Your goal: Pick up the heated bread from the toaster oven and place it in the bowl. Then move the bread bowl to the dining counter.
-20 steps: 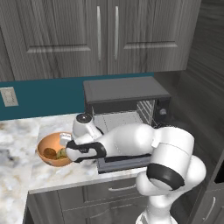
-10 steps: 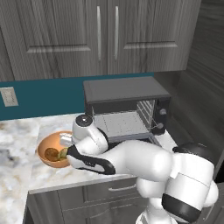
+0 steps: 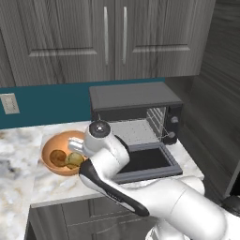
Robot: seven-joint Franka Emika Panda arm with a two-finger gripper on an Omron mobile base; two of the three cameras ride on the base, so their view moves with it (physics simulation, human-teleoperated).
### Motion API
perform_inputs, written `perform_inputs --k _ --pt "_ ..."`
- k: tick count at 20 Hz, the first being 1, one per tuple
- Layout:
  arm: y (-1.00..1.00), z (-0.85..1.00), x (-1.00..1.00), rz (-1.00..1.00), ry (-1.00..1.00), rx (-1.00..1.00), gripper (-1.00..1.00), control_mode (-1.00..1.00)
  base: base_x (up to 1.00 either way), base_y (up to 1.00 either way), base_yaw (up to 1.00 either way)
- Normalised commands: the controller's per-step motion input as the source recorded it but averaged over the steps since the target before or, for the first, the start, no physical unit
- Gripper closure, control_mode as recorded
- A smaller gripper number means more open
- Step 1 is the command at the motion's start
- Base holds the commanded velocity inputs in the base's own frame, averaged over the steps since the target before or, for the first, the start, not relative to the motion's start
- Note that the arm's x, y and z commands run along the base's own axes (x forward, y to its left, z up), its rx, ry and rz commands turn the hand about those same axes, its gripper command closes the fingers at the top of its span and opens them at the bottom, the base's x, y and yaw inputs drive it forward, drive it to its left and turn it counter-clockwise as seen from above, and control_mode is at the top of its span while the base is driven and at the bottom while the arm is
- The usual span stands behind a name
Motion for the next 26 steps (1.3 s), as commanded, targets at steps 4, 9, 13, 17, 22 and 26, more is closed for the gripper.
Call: perform_inputs --k 4,9,13,17,22,26 --pt "-0.36 0.97 -0.59 -0.06 0.00 0.01 1.00 -1.00 0.00 0.00 0.00" --pt "-0.73 0.84 -0.66 -0.03 0.00 0.02 1.00 -1.00 0.00 0.00 0.00" --pt "-0.85 0.59 -0.55 -0.04 0.00 0.00 1.00 -1.00 0.00 0.00 0.00" --pt "-0.81 0.40 -0.43 -0.05 0.00 0.00 1.00 -1.00 0.00 0.00 0.00" --pt "-0.73 0.40 -0.02 -0.01 0.00 0.02 1.00 -1.00 0.00 0.00 0.00" --pt "-0.50 0.20 0.08 0.00 -0.09 0.05 1.00 -1.00 0.00 0.00 0.00"
